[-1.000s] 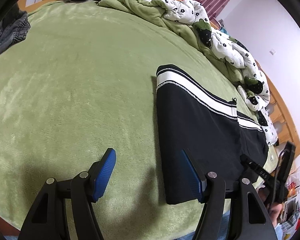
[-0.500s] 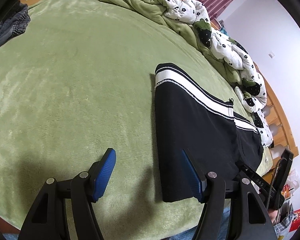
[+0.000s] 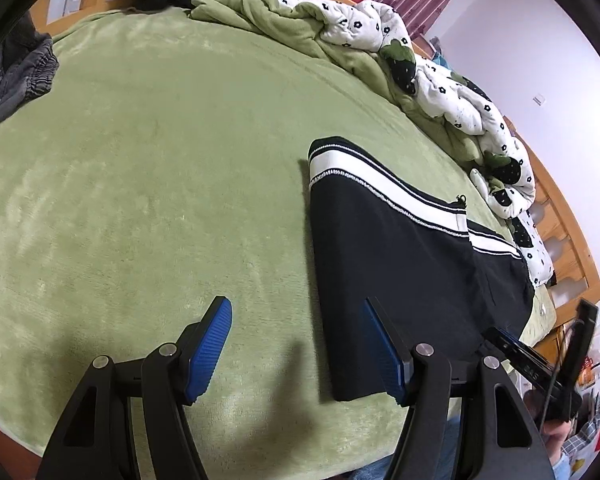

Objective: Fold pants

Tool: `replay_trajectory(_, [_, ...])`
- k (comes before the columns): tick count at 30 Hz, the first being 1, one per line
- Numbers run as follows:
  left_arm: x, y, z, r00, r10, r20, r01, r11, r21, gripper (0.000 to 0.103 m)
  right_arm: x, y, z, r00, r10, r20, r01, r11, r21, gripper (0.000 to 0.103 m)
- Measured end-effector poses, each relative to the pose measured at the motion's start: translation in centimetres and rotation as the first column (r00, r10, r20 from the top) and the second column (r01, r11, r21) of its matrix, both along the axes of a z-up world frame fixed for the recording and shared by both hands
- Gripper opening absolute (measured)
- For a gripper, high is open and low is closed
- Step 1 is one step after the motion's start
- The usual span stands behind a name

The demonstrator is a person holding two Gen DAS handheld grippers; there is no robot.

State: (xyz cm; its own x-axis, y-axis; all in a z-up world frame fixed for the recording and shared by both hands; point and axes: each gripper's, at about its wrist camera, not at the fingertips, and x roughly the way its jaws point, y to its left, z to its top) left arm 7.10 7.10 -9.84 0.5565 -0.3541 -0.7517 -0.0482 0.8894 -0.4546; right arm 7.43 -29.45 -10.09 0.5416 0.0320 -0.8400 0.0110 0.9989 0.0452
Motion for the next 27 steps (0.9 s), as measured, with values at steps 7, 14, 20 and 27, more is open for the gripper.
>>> replay_trajectory(7, [1.0,-1.0,0.2,0.999,-0.026,-0.026,0.022,0.991,-0.134,0.064,-2.3,-2.9,0.8,1.000,0.005,0.022,-0.005,1.000,0.005,0.040])
replay_trajectory(14, [1.8,-3.0,5.4,0.998,-0.063,0.011,0.064,0.997,-0.036,0.063,-3.1,-10.4,2.9,0.991,-0.105,0.079,0.099,0.992,0.083,0.041])
replay_trajectory(20, [3.3,-3.5,12.4,0.994,-0.045,0.099,0.043,0.999,0.019,0.065,-4.0,-18.8,7.7,0.965,-0.208,0.162,0.194,0.976,0.099,0.062])
replay_trajectory(27, [6.0,-4.4,10.7,0.992,-0.073,0.105,0.061,0.991,0.116,0.073,-2.8,-27.4,3.7,0.952,-0.292,0.091,0.272,0.944,0.188,0.070])
